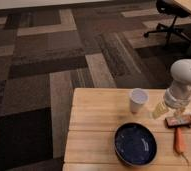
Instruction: Knock the eraser over
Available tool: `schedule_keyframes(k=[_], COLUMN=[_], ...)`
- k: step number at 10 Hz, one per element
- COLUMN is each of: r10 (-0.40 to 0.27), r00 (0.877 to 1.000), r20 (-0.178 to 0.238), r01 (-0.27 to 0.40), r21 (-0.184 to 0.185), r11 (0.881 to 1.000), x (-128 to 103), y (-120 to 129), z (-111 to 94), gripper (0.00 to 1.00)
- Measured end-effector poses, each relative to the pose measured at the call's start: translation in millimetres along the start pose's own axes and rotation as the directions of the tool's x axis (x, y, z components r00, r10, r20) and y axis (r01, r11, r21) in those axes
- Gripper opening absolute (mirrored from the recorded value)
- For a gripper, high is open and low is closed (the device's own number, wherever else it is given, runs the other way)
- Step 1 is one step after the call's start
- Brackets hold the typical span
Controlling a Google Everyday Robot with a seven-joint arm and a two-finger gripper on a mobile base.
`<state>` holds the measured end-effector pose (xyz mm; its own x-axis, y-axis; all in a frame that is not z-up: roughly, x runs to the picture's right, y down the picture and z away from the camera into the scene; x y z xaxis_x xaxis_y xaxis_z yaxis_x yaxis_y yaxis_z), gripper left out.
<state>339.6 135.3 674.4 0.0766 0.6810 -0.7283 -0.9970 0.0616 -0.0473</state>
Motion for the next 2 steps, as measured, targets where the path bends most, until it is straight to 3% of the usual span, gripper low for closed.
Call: schedule_keyframes(k=[2], r10=[-0.001], r00=[1.0], r20=[0.0], r01=[0.001], r21=[0.003], r11=[1.0], x=[-0.9], y=[1.1], z=[-0.6], gripper=[0.65])
